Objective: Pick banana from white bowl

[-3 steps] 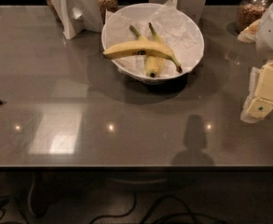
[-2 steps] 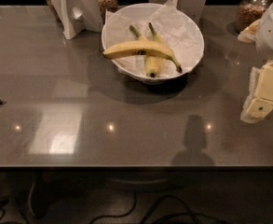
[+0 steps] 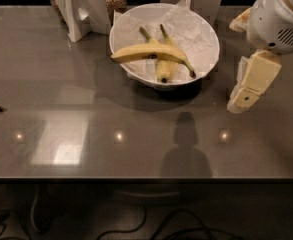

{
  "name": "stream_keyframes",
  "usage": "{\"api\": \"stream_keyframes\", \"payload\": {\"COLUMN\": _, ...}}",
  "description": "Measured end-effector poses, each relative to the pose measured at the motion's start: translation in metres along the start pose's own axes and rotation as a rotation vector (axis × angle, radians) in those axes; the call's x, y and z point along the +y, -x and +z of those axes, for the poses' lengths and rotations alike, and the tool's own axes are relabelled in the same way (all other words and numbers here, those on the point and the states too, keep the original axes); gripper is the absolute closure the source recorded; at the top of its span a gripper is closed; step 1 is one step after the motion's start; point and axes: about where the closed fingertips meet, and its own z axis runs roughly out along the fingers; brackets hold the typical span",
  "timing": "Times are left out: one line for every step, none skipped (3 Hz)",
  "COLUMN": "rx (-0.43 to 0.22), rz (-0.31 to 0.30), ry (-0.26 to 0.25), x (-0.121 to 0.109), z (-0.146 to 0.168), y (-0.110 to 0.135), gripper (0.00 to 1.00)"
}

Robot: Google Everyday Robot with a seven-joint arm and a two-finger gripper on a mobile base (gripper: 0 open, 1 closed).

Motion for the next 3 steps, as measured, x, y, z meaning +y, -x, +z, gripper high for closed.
{"api": "stream_keyframes", "payload": {"rx": -0.087, "rz": -0.006, "ry": -0.025, "x": -0.023, "z": 0.013, "y": 0.033, "gripper": 0.00}}
{"api": "stream_keyframes", "payload": {"rx": -0.174, "rz": -0.005, "ry": -0.040, "x": -0.045, "z": 0.034, "y": 0.062, "gripper": 0.00}}
{"api": "stream_keyframes", "payload": {"rx": -0.259, "rz": -0.031, "ry": -0.074, "x": -0.067, "z": 0.054, "y": 0.085, "gripper": 0.00}}
